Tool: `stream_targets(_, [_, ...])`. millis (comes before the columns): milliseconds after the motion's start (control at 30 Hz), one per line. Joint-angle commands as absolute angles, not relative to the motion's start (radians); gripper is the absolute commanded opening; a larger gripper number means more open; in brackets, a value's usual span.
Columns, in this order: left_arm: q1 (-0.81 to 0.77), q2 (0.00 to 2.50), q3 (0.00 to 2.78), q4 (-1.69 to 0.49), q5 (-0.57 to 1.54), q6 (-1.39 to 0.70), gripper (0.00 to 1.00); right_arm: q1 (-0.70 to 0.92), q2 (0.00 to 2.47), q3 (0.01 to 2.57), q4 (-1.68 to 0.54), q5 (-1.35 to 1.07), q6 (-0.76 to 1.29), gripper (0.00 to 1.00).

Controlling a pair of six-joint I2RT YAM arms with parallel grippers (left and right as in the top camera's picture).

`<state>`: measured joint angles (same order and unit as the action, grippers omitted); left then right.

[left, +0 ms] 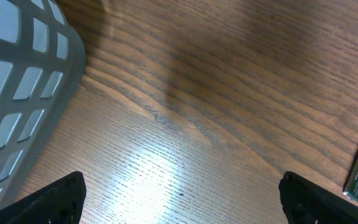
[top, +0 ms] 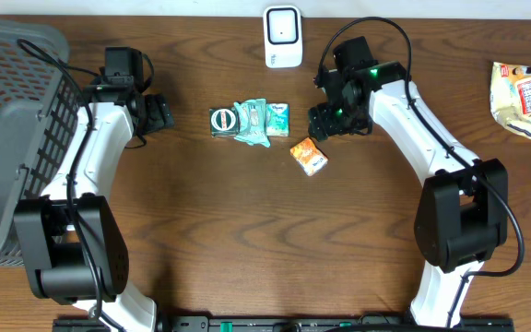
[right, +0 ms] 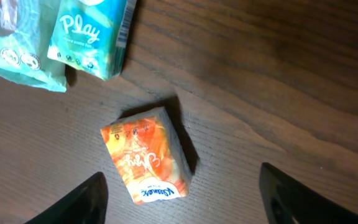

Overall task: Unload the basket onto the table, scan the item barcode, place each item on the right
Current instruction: 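Position the right gripper above the orange tissue pack, then grasp the orange tissue pack with the right gripper and lift it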

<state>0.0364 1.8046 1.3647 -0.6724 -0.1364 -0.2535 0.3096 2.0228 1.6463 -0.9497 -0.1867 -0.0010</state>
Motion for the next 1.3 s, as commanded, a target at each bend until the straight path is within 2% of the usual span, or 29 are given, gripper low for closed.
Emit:
stream_targets(0, [0.036,1.805,1.359,-0.673,-0.142,-0.24,0.97,0.32,2.03,1.64,-0.943,-0.182,-0.017,0.69])
stream_targets(267, [0.036,1.805,1.359,-0.673,-0.142,-0.24,0.98,0.294,2.043,1.64,-0.931,-0.224,-0.023,0.67])
stream_targets(867, [0.036,1.805,1.359,-0.673,-0.142,-0.24,0.98,0.21,2.212,1.64,-0.963,-0.619,-0.213,0.62])
stream_targets(1033, [0.036,1.805,1.359,-0.673,-0.142,-0.24,0.98,0.211,2.212,1.638,-0.98,-0.62,-0.218,0.58])
stream_targets(1267, [0.036,1.805,1.359,-0.673,-0.142,-0.24,0.98,0.213,2.212,1.57,-0.919,-0.62,-0.2,0.58])
